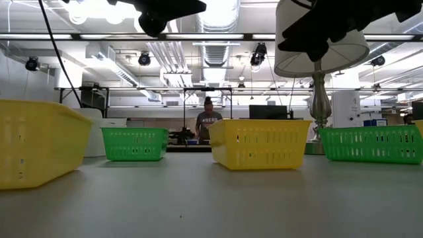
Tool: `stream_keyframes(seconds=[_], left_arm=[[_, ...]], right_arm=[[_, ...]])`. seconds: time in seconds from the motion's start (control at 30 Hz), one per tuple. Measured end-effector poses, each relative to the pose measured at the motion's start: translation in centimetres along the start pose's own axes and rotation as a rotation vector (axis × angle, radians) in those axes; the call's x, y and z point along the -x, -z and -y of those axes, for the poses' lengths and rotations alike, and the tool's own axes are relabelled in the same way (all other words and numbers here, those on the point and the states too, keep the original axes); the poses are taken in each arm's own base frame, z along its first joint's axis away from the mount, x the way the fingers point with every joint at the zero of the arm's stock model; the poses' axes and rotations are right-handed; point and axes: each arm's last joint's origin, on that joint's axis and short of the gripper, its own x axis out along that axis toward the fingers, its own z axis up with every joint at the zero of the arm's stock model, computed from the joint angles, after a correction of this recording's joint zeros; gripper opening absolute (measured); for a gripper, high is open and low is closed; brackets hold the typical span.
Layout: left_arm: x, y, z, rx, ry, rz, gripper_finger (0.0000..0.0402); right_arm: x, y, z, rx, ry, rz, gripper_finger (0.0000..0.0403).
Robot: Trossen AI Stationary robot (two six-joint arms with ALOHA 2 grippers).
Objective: Stack baskets by color
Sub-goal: Stack the middle yellow bin on the bottom right yellow bin
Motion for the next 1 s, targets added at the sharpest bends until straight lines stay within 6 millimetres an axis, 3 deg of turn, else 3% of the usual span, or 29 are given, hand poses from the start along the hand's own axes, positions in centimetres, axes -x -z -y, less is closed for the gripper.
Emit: stream_keyframes(seconds=[0.27, 0.47, 0.63, 0.83, 1.0], left_arm=[[1.1, -1.0, -0.3, -0.123, 0.0, 0.019, 0.0116], [1.6, -1.6, -0.4, -0.25, -0.013, 0.04, 0.0116], [1.8, -1.7, -0.6, -0.33, -0.06, 0.04, 0.0116], [2.0, -1.9, -1.0, -0.442, -0.175, 0.021, 0.0116], [2.5, -2.1, -1.4, -0.458, -0.291, -0.004, 0.0116]], right_arm=[[-3.0, 0.2, -0.5, -0.278, 0.072, -0.203, 0.0167], [-5.7, 0.3, -0.8, -0.414, 0.33, -0.505, 0.016], [-7.5, -0.6, -1.4, -0.561, 0.499, -0.626, 0.0167], [-11.2, -0.6, -3.1, -0.602, 0.539, -0.669, 0.0175], [-13.6, -0.4, -3.4, -0.606, 0.618, -0.762, 0.0176]])
